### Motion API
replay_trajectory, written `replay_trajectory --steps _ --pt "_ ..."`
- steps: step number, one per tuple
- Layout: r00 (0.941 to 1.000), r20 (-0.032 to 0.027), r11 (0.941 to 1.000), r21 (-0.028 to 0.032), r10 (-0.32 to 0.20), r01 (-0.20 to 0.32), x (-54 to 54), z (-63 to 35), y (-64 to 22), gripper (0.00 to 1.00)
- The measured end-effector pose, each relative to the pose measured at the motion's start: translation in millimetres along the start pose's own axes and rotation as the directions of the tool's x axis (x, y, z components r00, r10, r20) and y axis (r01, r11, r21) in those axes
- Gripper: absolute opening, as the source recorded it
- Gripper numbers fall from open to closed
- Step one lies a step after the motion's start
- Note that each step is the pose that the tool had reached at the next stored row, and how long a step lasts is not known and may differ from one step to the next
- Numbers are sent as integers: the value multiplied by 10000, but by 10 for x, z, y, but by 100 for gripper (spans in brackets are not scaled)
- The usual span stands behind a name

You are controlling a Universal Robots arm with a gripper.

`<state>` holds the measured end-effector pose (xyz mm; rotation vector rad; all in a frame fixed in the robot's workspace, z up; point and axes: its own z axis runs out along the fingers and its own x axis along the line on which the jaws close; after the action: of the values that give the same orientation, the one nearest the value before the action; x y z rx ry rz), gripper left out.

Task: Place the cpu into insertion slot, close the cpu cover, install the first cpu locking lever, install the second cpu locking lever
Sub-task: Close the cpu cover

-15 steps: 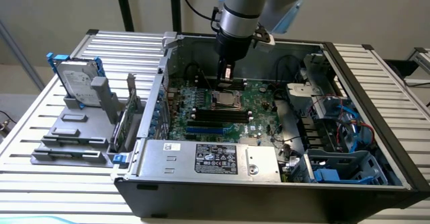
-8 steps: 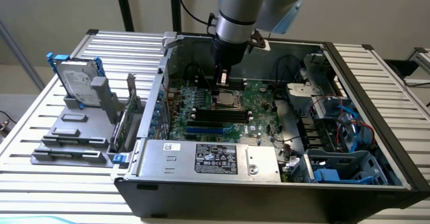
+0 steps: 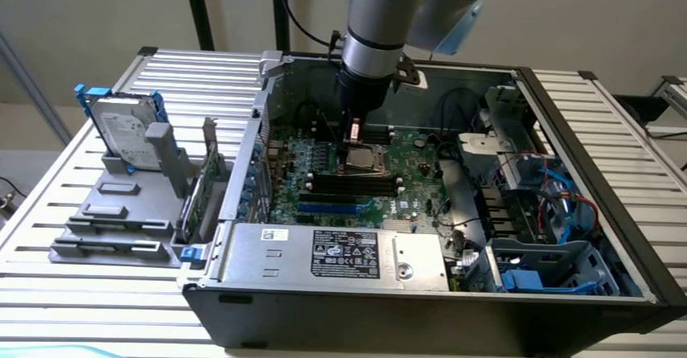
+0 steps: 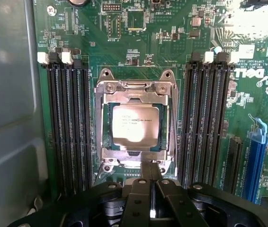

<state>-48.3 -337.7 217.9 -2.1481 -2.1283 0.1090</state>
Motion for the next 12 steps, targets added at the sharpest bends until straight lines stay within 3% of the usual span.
replay_trajectory --steps 6,12 --pt "10000 1 10000 46 1 -1 1 40 7 11" --pt "10000 0 10000 51 1 -1 0 95 18 11"
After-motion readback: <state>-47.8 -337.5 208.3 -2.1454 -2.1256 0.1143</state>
